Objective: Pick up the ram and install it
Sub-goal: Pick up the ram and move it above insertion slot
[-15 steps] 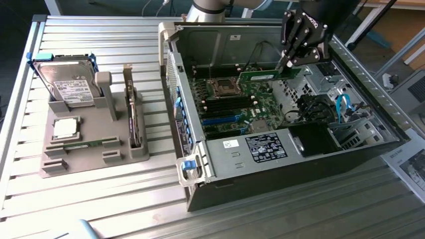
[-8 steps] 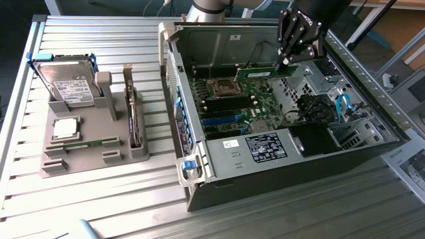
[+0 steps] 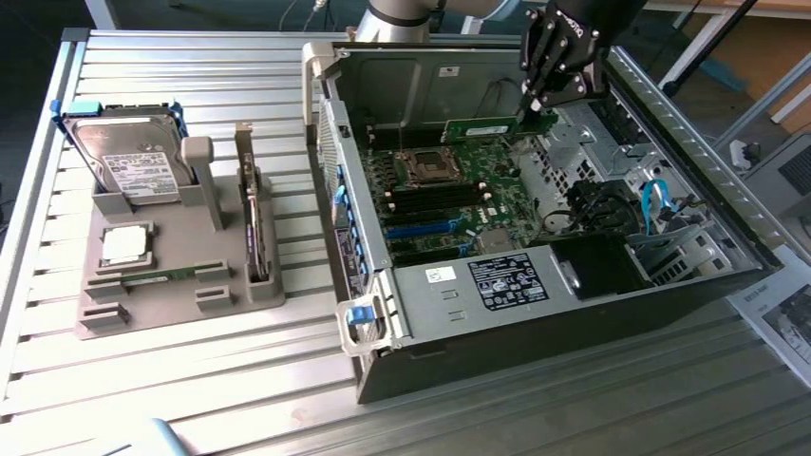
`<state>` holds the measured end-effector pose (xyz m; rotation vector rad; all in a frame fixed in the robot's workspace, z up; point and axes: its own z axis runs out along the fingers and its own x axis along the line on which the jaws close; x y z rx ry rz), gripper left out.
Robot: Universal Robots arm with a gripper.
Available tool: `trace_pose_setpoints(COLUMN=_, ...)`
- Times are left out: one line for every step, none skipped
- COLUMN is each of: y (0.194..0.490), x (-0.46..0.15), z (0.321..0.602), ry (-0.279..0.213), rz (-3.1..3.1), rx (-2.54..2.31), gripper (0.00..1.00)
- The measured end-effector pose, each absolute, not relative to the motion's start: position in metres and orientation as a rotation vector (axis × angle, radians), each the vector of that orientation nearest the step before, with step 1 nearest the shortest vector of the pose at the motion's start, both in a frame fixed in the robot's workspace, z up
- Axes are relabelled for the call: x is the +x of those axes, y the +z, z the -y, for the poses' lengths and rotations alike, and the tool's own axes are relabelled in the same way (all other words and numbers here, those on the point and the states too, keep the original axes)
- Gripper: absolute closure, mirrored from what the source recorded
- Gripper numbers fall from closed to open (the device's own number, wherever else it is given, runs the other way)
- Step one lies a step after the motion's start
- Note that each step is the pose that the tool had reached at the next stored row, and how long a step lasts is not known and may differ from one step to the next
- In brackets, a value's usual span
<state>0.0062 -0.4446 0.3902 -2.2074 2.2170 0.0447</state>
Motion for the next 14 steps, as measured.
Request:
trace_pose_setpoints(y=0.390, x=0.006, z=0.445, ry=0.045, rz=-2.217, rx=-2.207, gripper=0.88)
trace_pose_setpoints(y=0.390, x=0.006, z=0.445, ry=0.045, rz=-2.217, rx=-2.207, gripper=0.88)
trace_pose_setpoints(y=0.388, x=0.006, z=0.445, ry=0.045, rz=-2.217, rx=-2.207, gripper=0.88)
trace_pose_setpoints(y=0.385, x=0.006, z=0.445, ry=0.045, rz=-2.217, rx=-2.207, gripper=0.88)
trace_pose_setpoints(y=0.383, x=0.006, z=0.445, ry=0.044, rz=-2.217, rx=-2.207, gripper=0.88)
trace_pose_setpoints(y=0.382, x=0.006, z=0.445, ry=0.044, rz=-2.217, rx=-2.207, gripper=0.88)
trace_pose_setpoints(y=0.381, x=0.006, z=0.445, ry=0.044, rz=-2.217, rx=-2.207, gripper=0.88)
trace_pose_setpoints(y=0.380, x=0.006, z=0.445, ry=0.044, rz=-2.217, rx=-2.207, gripper=0.88)
trace_pose_setpoints(y=0.379, x=0.006, z=0.445, ry=0.044, rz=-2.217, rx=-2.207, gripper=0.88)
trace_pose_setpoints(y=0.379, x=0.006, z=0.445, ry=0.044, rz=-2.217, rx=-2.207, gripper=0.88)
trace_pose_setpoints(y=0.379, x=0.006, z=0.445, ry=0.044, rz=-2.217, rx=-2.207, gripper=0.88)
trace_pose_setpoints(y=0.379, x=0.006, z=0.445, ry=0.044, rz=-2.217, rx=-2.207, gripper=0.88)
trace_pose_setpoints(y=0.379, x=0.006, z=0.444, ry=0.044, rz=-2.217, rx=-2.207, gripper=0.88)
trace_pose_setpoints(y=0.379, x=0.006, z=0.444, ry=0.044, rz=-2.217, rx=-2.207, gripper=0.88)
